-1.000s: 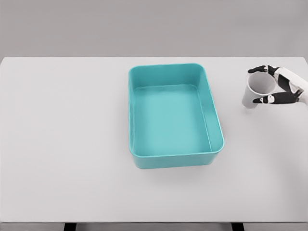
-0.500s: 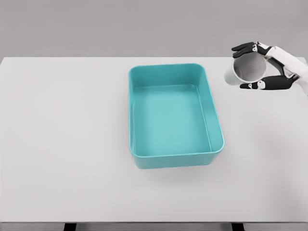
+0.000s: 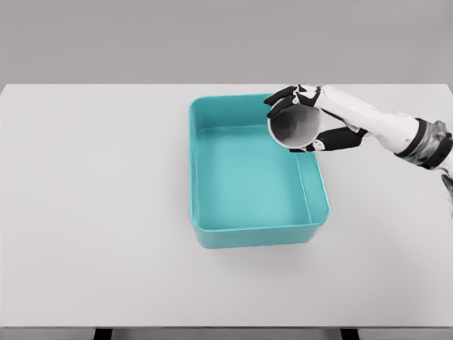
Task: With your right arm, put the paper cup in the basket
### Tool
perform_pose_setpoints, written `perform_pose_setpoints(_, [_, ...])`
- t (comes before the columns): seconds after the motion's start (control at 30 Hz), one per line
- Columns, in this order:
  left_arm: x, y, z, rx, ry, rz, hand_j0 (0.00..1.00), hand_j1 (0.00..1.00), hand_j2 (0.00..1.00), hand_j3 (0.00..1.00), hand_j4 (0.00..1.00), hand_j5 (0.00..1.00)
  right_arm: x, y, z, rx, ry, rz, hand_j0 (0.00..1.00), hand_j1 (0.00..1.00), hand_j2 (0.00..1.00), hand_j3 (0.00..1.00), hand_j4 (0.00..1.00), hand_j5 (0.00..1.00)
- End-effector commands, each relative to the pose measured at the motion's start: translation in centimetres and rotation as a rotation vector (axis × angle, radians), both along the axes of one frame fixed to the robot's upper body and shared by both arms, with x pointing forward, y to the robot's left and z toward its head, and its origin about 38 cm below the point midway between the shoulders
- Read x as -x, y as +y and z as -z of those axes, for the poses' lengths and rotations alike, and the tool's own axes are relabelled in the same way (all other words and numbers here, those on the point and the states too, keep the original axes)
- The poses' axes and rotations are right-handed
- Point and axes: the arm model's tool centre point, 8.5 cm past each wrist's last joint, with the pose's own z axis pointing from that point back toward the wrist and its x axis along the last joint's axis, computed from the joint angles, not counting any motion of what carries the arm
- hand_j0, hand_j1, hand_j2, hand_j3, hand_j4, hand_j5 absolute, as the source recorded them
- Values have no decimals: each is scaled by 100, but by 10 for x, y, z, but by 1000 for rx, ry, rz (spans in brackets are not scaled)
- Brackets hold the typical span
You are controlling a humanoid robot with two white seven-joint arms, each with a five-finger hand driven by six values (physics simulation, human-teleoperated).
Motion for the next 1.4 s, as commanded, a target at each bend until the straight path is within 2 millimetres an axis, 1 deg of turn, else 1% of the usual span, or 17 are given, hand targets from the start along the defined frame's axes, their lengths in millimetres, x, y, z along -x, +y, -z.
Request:
perform_pose_setpoints(0.0, [0,0,0,0,0,-1,100,100,100,100,100,100,-3,18,14,40,10,-6,67,67,67,67,67,67])
perform_pose_setpoints(0.1, [0,0,0,-1,0,-1,100,100,100,100,100,100,-8,32,30,119,13,11,67,67,67,67,67,67])
perform_pose_setpoints(0.2, [0,0,0,0,0,-1,100,100,100,100,100,100,-15,34,41,204,3,49,67,67,67,67,67,67])
perform_pose_setpoints(0.27, [0,0,0,0,0,-1,100,100,100,100,100,100,-18,47,52,300,5,66,68,68,68,68,68,68])
perform_pose_setpoints(0.47, [0,0,0,0,0,-1,100,100,100,100,100,100,-20,73,66,447,-5,71,69,69,69,69,69,69])
perform_pose_setpoints(0.5, [0,0,0,-1,0,-1,100,100,100,100,100,100,-20,72,66,449,-6,72,71,71,71,71,71,71])
perform_pose_setpoints(0.53, [0,0,0,0,0,-1,100,100,100,100,100,100,-20,73,65,461,-18,72,79,79,79,79,79,79])
perform_pose_setpoints(0.57, [0,0,0,0,0,-1,100,100,100,100,100,100,-19,74,64,506,-56,79,100,100,100,100,100,100])
perform_pose_setpoints(0.8, [0,0,0,0,0,-1,100,100,100,100,100,100,-14,74,48,501,-111,75,100,100,100,100,100,100])
perform_pose_setpoints(0.87, [0,0,0,0,0,-1,100,100,100,100,100,100,-18,60,30,423,-107,109,100,100,100,100,100,100])
perform_pose_setpoints(0.93, [0,0,0,0,0,-1,100,100,100,100,100,100,-18,33,9,284,-68,123,100,100,100,100,100,100])
perform_pose_setpoints(1.0, [0,0,0,0,0,-1,100,100,100,100,100,100,-13,-12,-22,118,-39,130,100,100,100,100,100,100])
perform_pose_setpoints(1.1, [0,0,0,0,0,-1,100,100,100,100,100,100,-6,-62,-41,6,-62,197,100,100,100,100,100,100])
perform_pose_setpoints(1.17, [0,0,0,0,0,-1,100,100,100,100,100,100,-1,-87,-39,-9,-56,260,100,100,100,100,100,100])
perform_pose_setpoints(1.23, [0,0,0,0,0,1,100,100,100,100,100,100,5,-106,-26,-26,-28,315,100,100,100,100,100,100])
perform_pose_setpoints(1.27, [0,0,0,0,0,-1,100,100,100,100,100,100,9,-126,-14,-43,5,376,100,100,100,100,100,100])
perform_pose_setpoints(1.37, [0,0,0,0,0,-1,100,100,100,100,100,100,13,-137,2,-42,50,409,100,100,100,100,100,100])
